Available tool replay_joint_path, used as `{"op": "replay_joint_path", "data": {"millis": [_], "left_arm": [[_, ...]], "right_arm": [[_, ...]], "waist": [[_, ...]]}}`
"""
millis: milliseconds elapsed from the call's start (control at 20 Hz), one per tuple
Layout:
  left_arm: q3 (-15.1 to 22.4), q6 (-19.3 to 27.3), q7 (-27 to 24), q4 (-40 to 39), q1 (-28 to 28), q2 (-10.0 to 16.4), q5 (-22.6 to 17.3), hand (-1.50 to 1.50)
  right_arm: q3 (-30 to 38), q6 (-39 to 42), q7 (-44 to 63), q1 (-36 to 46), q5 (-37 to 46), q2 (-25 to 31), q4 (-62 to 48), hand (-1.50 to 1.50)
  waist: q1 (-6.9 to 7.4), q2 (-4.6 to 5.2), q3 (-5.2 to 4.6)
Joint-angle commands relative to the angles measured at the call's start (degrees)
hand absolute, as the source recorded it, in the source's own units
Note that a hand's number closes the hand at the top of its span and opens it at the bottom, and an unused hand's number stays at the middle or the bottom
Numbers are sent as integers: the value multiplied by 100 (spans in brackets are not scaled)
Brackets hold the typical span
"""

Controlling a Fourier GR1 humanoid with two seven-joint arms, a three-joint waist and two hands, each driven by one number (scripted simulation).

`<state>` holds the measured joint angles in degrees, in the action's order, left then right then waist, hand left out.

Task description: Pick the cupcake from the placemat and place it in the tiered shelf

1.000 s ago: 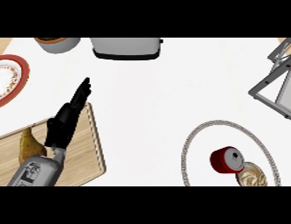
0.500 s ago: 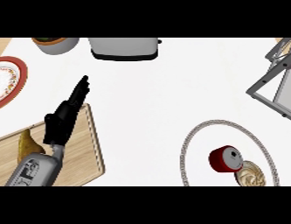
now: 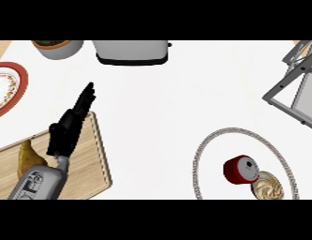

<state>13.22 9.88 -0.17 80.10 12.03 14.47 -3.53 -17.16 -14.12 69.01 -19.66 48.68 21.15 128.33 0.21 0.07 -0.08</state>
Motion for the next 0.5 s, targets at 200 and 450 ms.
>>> {"op": "replay_joint_path", "data": {"millis": [200, 450], "left_arm": [[-114, -144, -68, 340, -378, 101, 43, 0], [-184, -196, -140, 191, -259, -44, 82, 0]], "right_arm": [[251, 689, 813, 263, 193, -625, -223, -150], [426, 749, 457, 441, 225, -976, -789, -150]], "waist": [[11, -6, 4], [-2, 0, 6]]}}
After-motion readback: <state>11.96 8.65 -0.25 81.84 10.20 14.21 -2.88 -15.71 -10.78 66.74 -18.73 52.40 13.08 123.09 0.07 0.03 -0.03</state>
